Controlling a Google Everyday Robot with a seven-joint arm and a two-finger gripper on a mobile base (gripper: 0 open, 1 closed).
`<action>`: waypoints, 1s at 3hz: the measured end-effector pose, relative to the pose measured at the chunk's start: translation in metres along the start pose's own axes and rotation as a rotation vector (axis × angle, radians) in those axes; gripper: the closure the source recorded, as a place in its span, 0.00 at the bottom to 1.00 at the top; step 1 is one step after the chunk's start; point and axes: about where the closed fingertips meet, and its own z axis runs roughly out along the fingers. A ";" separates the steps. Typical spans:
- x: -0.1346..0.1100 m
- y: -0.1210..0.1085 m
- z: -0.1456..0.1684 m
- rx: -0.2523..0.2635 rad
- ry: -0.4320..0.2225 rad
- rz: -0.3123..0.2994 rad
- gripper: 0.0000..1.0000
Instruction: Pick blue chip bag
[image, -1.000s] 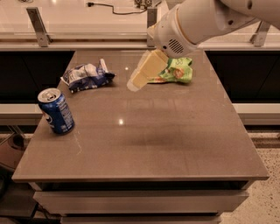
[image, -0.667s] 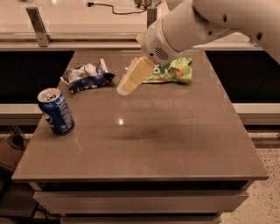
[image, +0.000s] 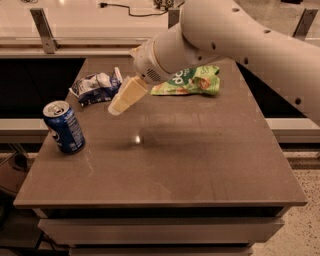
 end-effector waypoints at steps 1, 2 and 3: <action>-0.005 -0.007 0.041 0.002 -0.035 -0.033 0.00; 0.000 -0.023 0.072 0.013 -0.056 -0.046 0.00; 0.013 -0.041 0.096 0.026 -0.044 -0.042 0.00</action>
Offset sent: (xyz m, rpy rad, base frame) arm 0.0814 0.0632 -0.0595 0.0582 -0.0791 0.0301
